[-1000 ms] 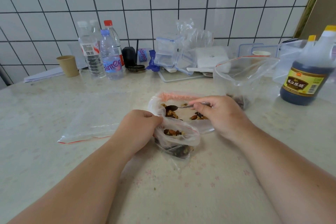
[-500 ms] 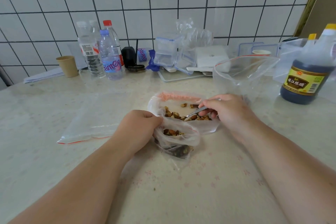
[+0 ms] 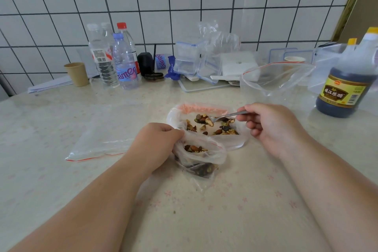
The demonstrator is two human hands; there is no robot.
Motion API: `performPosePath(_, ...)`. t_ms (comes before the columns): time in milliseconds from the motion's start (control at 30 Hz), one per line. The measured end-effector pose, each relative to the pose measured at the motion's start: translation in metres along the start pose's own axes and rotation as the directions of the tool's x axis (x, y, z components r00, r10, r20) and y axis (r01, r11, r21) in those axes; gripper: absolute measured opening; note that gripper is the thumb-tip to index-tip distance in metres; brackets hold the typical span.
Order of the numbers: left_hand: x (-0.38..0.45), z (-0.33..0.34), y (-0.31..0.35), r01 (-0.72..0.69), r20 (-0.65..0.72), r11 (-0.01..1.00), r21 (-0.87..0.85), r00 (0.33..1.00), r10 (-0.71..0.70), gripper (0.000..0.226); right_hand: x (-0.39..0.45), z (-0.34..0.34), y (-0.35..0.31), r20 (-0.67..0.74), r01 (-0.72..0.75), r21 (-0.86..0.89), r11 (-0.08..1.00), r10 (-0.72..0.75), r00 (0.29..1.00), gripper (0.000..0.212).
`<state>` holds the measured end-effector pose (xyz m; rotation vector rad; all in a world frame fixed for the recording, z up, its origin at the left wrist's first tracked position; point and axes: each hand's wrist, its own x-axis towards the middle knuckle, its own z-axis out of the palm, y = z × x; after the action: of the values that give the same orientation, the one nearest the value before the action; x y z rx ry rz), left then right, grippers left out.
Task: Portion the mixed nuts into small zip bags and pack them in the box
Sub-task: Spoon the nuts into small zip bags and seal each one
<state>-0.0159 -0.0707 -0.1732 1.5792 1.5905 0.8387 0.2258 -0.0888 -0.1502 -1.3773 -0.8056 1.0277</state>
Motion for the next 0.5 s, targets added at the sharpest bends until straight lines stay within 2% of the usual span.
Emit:
performPosePath(133,0.000,0.000,0.000,0.011,0.019,1.000,-0.010,1.000,-0.011,0.040,-0.011,0.000,-0.005,0.093,0.034,0.018,0.999,-0.036,0.995,0.025)
performPosePath(267,-0.001,0.000,0.000,0.012,0.021,1.000,-0.018,1.000,-0.011,0.043,-0.019,0.002,-0.004,0.204,0.192,-0.084,0.978,-0.172,0.964,0.025)
performPosePath(367,-0.001,0.000,0.000,0.006,0.025,0.999,-0.050,1.000,-0.004,0.041,-0.022,0.002,-0.001,0.292,0.345,-0.175,0.922,-0.287,0.913,0.017)
performPosePath(500,-0.002,-0.001,0.000,0.013,0.025,0.999,-0.053,1.000,-0.012,0.041,-0.027,0.002,0.002,0.469,0.540,-0.243,0.806,-0.389,0.793,0.015)
